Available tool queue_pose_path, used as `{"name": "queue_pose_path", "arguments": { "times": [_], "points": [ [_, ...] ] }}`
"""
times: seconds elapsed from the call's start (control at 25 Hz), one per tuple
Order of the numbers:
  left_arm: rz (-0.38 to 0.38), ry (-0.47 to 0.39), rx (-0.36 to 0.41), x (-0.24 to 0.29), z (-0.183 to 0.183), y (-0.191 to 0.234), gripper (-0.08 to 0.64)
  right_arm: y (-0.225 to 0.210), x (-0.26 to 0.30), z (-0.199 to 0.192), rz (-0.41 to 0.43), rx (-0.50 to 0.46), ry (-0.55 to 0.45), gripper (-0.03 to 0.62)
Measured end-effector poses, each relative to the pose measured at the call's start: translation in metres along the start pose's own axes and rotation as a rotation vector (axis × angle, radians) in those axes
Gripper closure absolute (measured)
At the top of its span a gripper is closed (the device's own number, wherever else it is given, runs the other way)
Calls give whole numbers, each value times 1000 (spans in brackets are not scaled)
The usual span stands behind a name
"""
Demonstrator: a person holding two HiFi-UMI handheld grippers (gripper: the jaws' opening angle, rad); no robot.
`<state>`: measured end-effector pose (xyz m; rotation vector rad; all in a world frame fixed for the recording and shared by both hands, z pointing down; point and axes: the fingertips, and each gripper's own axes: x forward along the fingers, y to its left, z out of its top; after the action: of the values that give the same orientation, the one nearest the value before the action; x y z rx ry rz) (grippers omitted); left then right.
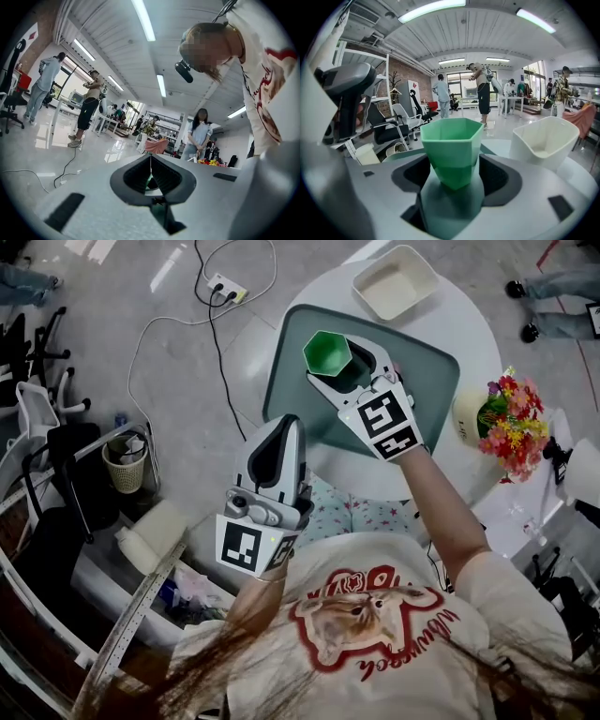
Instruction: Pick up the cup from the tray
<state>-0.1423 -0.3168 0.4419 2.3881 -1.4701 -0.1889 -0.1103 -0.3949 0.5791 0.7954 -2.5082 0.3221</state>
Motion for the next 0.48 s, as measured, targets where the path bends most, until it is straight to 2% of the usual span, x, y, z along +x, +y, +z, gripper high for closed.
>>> {"name": "queue_pose_path", "arguments": {
  "times": [0.24,0.48],
  "points": [
    [-1,11,0,-15,-9,3,545,1,2,2,-28,-28,-12,291],
    [-2,7,-1,-8,6,-2,546,-3,-14,15,-79,-24,-86,291]
  ]
}}
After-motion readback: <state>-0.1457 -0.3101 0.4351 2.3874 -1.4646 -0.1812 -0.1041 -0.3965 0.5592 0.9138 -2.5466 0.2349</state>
